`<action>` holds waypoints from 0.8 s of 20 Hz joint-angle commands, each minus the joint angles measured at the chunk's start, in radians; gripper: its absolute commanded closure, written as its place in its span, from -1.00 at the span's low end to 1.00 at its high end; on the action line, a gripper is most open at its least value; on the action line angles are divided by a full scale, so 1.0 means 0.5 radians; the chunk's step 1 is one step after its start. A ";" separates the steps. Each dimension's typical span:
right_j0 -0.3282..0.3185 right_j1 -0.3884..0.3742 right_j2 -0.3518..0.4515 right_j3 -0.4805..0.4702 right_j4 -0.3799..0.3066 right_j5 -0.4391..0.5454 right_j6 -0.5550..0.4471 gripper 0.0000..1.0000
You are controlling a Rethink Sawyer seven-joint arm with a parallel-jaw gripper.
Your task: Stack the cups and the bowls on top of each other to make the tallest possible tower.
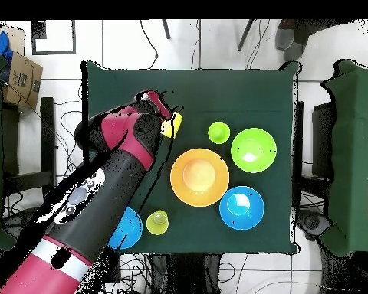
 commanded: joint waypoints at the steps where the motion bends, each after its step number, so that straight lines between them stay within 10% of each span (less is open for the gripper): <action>1: 0.085 -0.149 0.145 0.144 0.036 0.539 0.159 -1.00; 9: 0.049 -0.275 0.364 0.175 0.188 0.862 0.236 -1.00; 16: 0.101 -0.125 0.287 0.154 0.226 0.570 0.378 -1.00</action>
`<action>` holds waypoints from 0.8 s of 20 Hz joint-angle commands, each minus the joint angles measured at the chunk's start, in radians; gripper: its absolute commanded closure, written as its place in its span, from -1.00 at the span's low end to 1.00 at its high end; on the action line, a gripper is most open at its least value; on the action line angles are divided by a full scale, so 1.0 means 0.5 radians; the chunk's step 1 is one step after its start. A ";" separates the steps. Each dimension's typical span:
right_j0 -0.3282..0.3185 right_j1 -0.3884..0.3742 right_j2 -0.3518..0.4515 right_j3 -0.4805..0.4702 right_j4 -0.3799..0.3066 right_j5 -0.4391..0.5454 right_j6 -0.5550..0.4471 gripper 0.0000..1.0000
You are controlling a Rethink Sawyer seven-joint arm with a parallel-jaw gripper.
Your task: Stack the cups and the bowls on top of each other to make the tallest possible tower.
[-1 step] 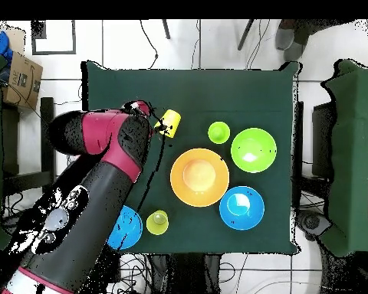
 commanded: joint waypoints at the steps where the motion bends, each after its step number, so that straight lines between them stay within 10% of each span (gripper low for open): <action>1: 0.038 0.131 0.271 0.097 0.081 -0.091 0.389 -1.00; 16: 0.027 0.175 0.301 0.116 0.111 -0.285 0.292 -1.00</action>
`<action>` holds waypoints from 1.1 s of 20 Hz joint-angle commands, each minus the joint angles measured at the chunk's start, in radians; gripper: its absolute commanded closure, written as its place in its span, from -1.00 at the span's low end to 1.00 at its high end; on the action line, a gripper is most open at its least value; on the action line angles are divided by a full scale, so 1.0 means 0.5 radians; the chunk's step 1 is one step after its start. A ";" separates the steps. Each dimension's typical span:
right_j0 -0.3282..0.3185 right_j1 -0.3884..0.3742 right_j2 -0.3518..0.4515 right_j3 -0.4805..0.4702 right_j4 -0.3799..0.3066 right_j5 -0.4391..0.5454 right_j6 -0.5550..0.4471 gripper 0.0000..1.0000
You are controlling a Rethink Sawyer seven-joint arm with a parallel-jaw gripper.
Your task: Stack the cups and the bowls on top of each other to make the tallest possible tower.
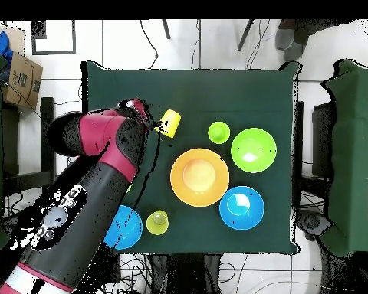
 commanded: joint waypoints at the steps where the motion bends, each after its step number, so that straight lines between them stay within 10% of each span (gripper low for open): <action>1: -0.008 0.104 0.304 0.101 0.040 -0.127 0.286 -1.00; 22: -0.030 0.121 0.295 0.063 0.024 -0.161 0.232 -1.00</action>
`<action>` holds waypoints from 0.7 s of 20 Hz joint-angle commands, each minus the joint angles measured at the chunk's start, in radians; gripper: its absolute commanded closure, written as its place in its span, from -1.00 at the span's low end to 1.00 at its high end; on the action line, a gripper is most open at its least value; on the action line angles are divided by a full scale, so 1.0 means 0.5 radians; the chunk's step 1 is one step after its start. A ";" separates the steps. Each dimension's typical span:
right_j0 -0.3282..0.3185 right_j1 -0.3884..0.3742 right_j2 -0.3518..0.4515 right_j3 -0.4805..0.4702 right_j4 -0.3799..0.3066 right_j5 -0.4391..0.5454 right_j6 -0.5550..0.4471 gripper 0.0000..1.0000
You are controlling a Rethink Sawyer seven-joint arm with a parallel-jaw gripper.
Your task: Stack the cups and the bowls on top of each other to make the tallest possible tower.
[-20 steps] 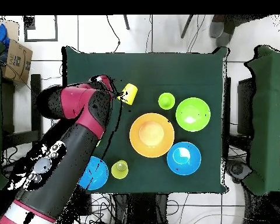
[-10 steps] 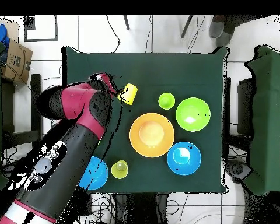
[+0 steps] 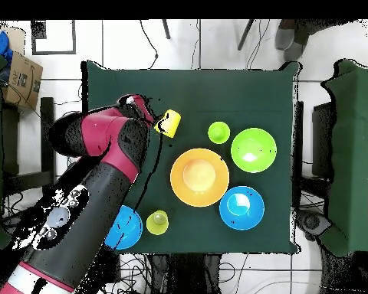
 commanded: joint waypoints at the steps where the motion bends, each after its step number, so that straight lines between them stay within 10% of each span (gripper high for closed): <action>1: -0.022 0.123 0.291 0.046 0.024 0.012 0.232 -1.00; 14: -0.014 0.149 0.266 -0.016 0.025 0.097 0.233 -1.00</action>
